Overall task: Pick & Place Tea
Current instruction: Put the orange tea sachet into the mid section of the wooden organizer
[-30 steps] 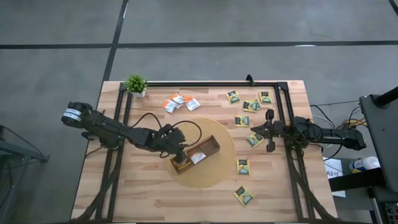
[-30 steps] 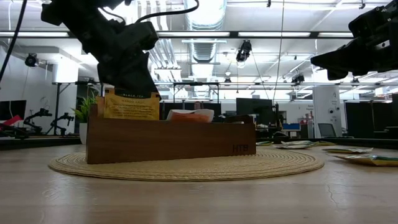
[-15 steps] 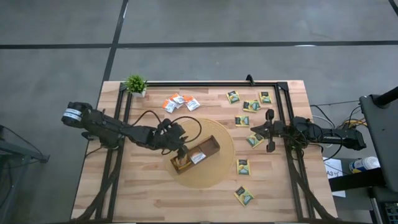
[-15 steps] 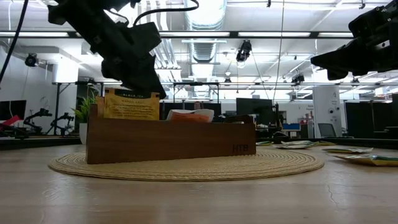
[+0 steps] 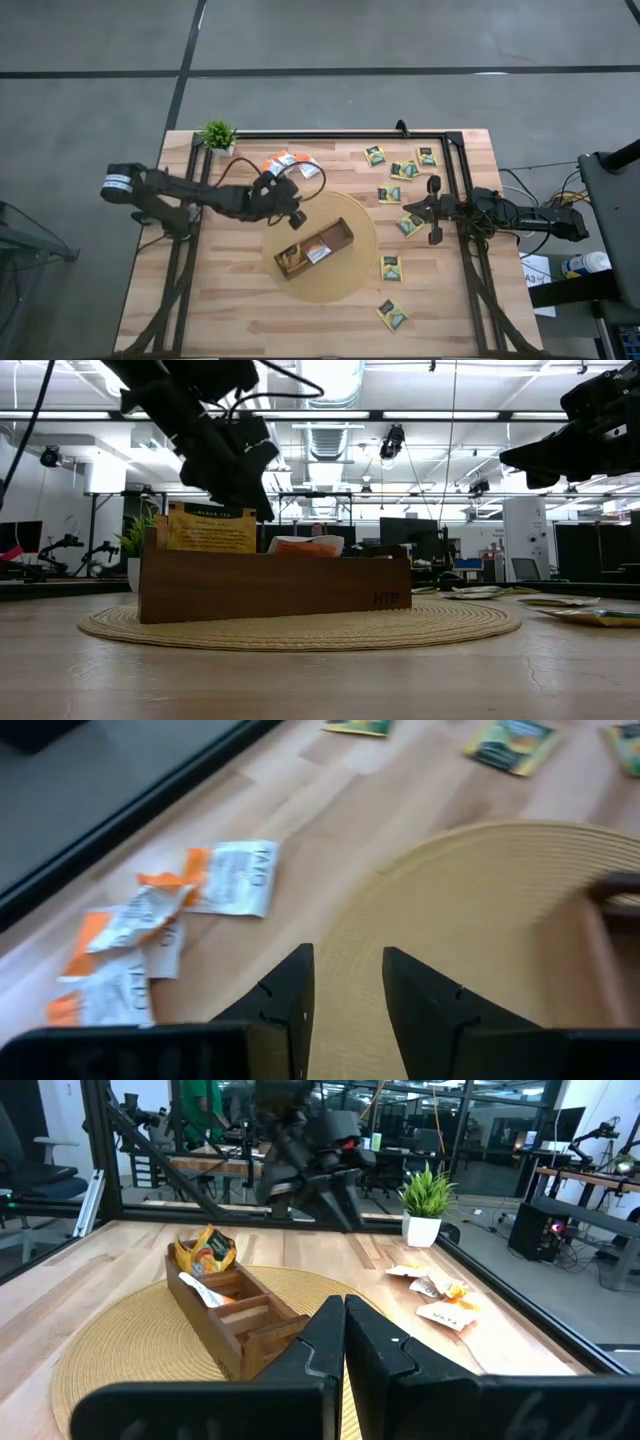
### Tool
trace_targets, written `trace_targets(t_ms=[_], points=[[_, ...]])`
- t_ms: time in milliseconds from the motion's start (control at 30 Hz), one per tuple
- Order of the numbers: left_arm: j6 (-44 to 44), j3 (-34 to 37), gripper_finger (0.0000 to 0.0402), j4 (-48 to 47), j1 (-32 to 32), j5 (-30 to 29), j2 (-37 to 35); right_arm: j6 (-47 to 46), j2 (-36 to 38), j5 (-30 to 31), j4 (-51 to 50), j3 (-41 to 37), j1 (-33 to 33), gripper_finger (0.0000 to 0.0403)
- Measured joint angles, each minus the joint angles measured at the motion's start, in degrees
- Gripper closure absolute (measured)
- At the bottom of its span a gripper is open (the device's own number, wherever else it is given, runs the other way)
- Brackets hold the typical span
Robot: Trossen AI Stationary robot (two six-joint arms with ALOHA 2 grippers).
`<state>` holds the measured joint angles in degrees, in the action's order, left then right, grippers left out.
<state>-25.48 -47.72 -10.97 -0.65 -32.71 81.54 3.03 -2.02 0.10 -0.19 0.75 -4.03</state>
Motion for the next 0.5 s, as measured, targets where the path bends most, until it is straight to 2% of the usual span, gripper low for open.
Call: trace_targets(t_ms=[500], points=[[-1.1,-0.3,0.0287,0.0,-8.4,1.0,0.0,0.0,0.0,0.0,0.0,0.0,0.0,0.0394]])
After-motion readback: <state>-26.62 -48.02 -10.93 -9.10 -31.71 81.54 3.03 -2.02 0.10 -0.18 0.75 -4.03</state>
